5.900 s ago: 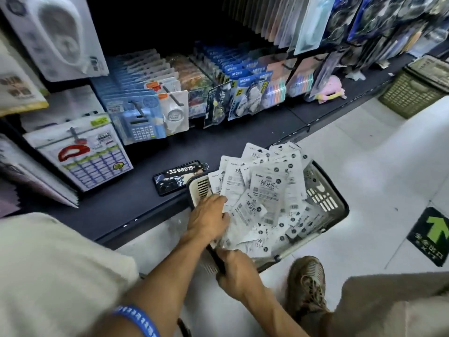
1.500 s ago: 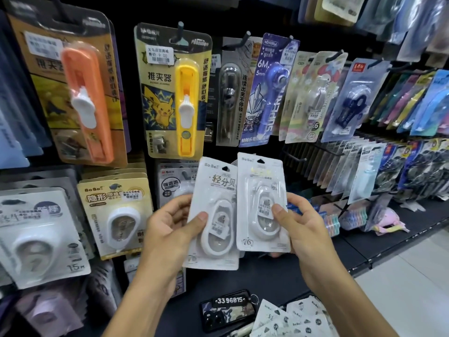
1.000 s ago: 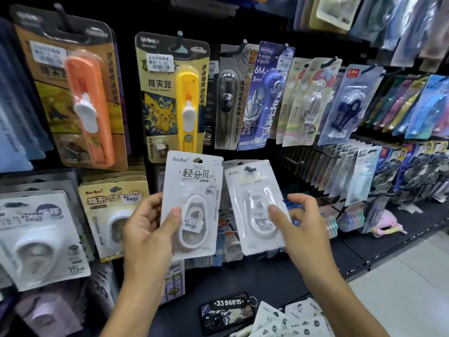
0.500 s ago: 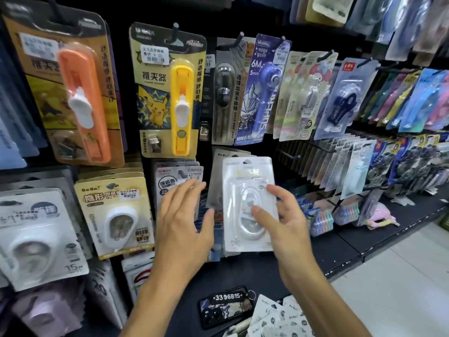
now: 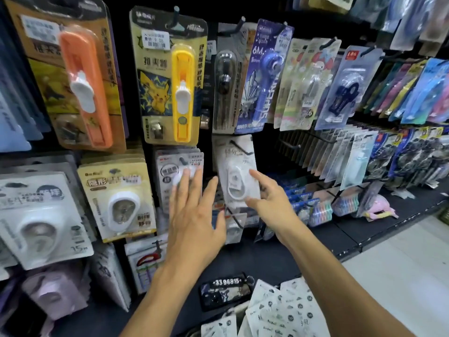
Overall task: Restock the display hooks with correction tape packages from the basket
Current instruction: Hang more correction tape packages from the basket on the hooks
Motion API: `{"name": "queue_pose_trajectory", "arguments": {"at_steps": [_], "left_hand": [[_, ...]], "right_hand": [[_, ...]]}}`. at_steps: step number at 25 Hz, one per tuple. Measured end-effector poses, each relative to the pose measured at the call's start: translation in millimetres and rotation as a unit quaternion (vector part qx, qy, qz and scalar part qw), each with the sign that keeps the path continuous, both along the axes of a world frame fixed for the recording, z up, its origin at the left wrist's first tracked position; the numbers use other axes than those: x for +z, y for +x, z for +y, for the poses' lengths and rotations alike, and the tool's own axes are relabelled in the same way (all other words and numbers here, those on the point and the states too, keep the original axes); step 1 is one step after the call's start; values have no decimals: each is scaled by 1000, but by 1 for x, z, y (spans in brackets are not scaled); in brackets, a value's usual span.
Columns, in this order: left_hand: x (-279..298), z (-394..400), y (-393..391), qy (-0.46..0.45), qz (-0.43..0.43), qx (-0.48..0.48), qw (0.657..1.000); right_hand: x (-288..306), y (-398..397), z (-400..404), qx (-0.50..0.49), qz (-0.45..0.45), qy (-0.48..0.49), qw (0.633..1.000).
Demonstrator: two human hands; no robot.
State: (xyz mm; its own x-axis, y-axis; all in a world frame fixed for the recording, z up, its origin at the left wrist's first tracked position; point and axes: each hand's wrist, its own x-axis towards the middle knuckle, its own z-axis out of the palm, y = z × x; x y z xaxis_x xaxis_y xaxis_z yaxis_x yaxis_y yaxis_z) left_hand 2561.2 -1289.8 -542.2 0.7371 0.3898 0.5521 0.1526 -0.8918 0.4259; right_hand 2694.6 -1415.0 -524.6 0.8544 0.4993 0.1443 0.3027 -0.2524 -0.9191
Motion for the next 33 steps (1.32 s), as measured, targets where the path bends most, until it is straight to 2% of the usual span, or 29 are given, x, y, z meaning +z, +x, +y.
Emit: {"name": "queue_pose_trajectory", "arguments": {"at_steps": [2,5,7,9,11,13,15,16,18,19,21,24,26,28,31,32,33], "left_hand": [[-9,-12,-2,16,-1,-19,1000],[-42,-25,-7,-51,139,-75,986],[-78,-40,-14,-106,242,-106,959],[-121,-59,-29,-115,342,-120,925],[-161,-76,-48,-116,430,-122,887],[-189,-88,-61,-122,472,-112,866],[-202,-98,-65,-161,467,-100,864],[-206,-103,-64,-213,459,-110,855],[-206,-117,-61,-351,445,-155,809],[-206,-124,-59,-398,433,-170,791],[-209,-136,-56,-449,391,-176,784],[-215,-133,-52,-538,323,-173,759],[-217,-125,-51,-542,346,-172,746],[-221,-124,-52,-520,385,-179,741],[-232,-135,-58,-495,388,-121,768],[-235,-137,-59,-487,389,-82,778],[-236,-135,-60,-479,391,-42,785]], "right_hand": [[-19,-4,-14,8,0,-16,1000],[-91,-41,-63,-25,65,-82,994],[-148,-70,-101,-86,78,-195,974],[-187,-90,-134,-98,36,-361,927],[-205,-98,-155,-81,53,-410,907],[-214,-104,-163,-95,122,-340,927],[-219,-112,-164,-129,151,-305,931],[-219,-116,-161,-132,130,-304,934],[-216,-122,-151,-116,84,-277,950],[-213,-123,-144,-119,80,-242,960],[-209,-123,-135,-138,124,-119,975],[-201,-120,-132,-151,257,40,954],[-200,-118,-135,-162,323,102,927],[-202,-119,-137,-168,363,103,911],[-221,-132,-140,-119,426,63,895],[-231,-136,-142,-141,416,45,897],[-240,-138,-147,-182,365,-11,913]]}}
